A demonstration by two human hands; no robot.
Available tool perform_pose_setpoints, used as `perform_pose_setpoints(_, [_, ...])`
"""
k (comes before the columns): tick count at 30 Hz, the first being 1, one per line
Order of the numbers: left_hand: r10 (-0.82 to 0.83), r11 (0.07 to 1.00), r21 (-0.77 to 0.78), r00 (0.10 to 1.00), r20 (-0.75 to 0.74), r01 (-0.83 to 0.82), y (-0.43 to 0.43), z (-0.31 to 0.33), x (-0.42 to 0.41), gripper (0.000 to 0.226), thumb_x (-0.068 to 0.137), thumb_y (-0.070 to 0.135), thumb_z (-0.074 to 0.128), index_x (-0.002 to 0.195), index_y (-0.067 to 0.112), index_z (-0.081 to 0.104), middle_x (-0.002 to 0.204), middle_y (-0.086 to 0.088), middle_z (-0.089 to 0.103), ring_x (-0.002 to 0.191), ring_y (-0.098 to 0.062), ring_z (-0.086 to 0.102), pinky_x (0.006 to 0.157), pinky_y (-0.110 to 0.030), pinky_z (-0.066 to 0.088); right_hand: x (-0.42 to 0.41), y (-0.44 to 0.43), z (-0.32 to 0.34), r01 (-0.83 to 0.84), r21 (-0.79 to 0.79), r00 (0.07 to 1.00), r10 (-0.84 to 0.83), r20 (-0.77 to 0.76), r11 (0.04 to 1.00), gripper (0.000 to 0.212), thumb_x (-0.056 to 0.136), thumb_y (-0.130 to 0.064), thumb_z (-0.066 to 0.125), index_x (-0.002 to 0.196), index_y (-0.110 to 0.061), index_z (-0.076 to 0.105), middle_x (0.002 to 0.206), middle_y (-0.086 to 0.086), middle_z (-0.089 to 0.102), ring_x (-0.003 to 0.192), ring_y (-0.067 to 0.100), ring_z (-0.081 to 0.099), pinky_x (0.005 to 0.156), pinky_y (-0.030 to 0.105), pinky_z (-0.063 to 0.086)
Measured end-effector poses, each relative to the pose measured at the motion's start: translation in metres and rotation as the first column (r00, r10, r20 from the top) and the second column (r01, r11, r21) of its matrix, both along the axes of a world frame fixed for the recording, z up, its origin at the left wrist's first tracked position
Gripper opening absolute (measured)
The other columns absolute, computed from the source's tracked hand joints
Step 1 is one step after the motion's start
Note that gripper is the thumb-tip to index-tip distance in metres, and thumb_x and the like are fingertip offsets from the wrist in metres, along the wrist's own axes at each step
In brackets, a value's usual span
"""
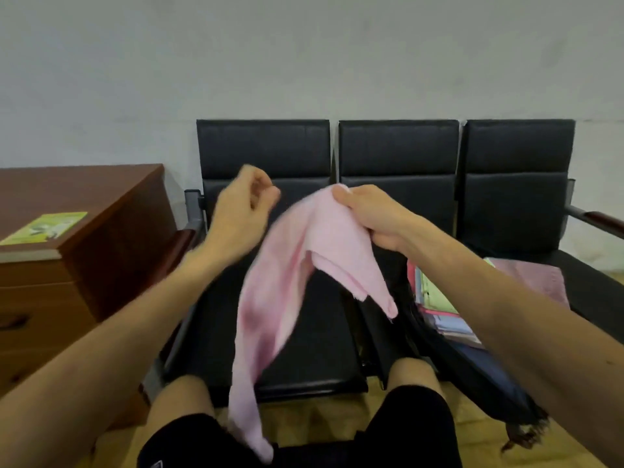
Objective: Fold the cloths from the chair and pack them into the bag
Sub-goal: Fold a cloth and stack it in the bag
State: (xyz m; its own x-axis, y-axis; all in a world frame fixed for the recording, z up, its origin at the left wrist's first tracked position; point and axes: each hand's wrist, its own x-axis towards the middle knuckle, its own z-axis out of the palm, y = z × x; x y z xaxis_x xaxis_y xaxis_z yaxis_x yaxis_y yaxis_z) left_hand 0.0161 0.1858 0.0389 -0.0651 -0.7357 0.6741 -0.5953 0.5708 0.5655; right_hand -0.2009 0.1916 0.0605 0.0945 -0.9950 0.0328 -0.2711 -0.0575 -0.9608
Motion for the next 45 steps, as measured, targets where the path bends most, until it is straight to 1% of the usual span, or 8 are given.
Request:
perform_pose_setpoints(4, [-0.326,0.938,-0.03,0.908,0.264,0.346,0.052,-0.012,-0.01,0.044,0.083,0.051,0.067,0.116,0.028,0.049,0.107,0.01,0.052,0.094,-0.006,0.052,0.078,-0.014,0.045,0.016,-0.005,0.016,0.024,0.074,0.994,-0.031,0.101,0.997,0.034,0.102,-0.029,0.053,0.114,0.002,0.062,0.107,0.016,0.072,0.1,0.028,0.07,0.092,0.043,0.057])
perform_pose_setpoints(7, [-0.208,0.941,-0.128,0.835,0.509,0.313,0.051,-0.02,-0.006,0.067,0.078,0.066,0.062,0.131,0.027,0.046,0.125,0.006,0.041,0.106,-0.01,0.048,0.087,-0.021,0.047,0.019,-0.004,0.016,0.043,0.105,0.995,-0.052,0.088,0.994,0.036,0.1,-0.031,0.056,0.119,-0.001,0.061,0.108,0.014,0.072,0.098,0.029,0.071,0.091,0.046,0.057])
perform_pose_setpoints(10, [-0.041,0.917,-0.314,0.843,0.537,0.245,0.046,-0.019,-0.006,0.04,0.092,0.04,0.051,0.123,0.017,0.063,0.119,-0.006,0.049,0.099,-0.018,0.051,0.076,-0.029,0.052,0.018,-0.001,0.014,0.061,0.127,0.998,-0.064,0.024,0.99,0.035,0.1,-0.032,0.057,0.12,-0.003,0.061,0.11,0.012,0.07,0.099,0.027,0.069,0.09,0.044,0.058])
perform_pose_setpoints(19, [-0.266,0.961,0.072,0.964,0.002,0.265,0.046,0.006,-0.029,0.017,0.097,0.016,0.059,0.101,0.025,0.073,0.092,0.013,0.072,0.089,-0.004,0.066,0.076,-0.014,0.052,0.003,0.015,0.012,-0.162,0.191,0.971,0.122,0.205,0.968,0.047,0.094,-0.047,0.06,0.11,-0.004,0.067,0.104,0.009,0.072,0.093,0.022,0.07,0.08,0.036,0.058])
perform_pose_setpoints(26, [-0.166,0.873,0.314,0.832,-0.529,0.374,0.036,0.032,-0.039,0.015,0.088,0.021,0.071,0.097,0.009,0.074,0.088,-0.006,0.077,0.082,-0.019,0.075,0.068,-0.028,0.059,-0.006,0.027,0.006,-0.422,-0.041,0.844,0.409,0.346,0.906,0.073,0.073,-0.052,0.078,0.133,-0.018,0.055,0.131,0.016,0.062,0.122,0.035,0.059,0.102,0.052,0.049])
perform_pose_setpoints(32, [-0.161,0.748,0.467,0.812,-0.561,0.471,0.033,0.037,-0.041,0.027,0.099,0.036,0.056,0.107,0.016,0.071,0.094,-0.003,0.076,0.088,-0.019,0.073,0.075,-0.032,0.06,0.002,0.033,0.013,-0.241,-0.115,0.945,0.26,0.199,0.964,0.028,0.094,-0.023,0.065,0.121,-0.017,0.066,0.102,0.002,0.073,0.082,0.007,0.068,0.06,0.018,0.051])
perform_pose_setpoints(41, [-0.115,0.803,0.441,0.83,-0.545,0.401,0.029,0.056,-0.033,0.025,0.1,0.02,0.046,0.113,0.017,0.067,0.111,-0.008,0.07,0.103,-0.025,0.066,0.084,-0.035,0.055,-0.002,0.022,0.033,-0.106,-0.099,0.992,0.113,0.061,0.989,0.018,0.095,-0.024,0.058,0.093,-0.012,0.07,0.075,0.002,0.063,0.062,0.011,0.048,0.049,0.021,0.035])
perform_pose_setpoints(45, [-0.15,0.854,0.394,0.886,-0.439,0.339,0.031,0.062,-0.027,0.024,0.087,0.008,0.063,0.103,0.024,0.069,0.096,-0.004,0.071,0.088,-0.018,0.067,0.071,-0.026,0.053,-0.004,0.016,0.048,0.013,-0.095,1.0,-0.012,0.014,0.995,0.028,0.092,-0.028,0.061,0.097,-0.003,0.073,0.081,0.007,0.073,0.077,0.021,0.066,0.069,0.032,0.053])
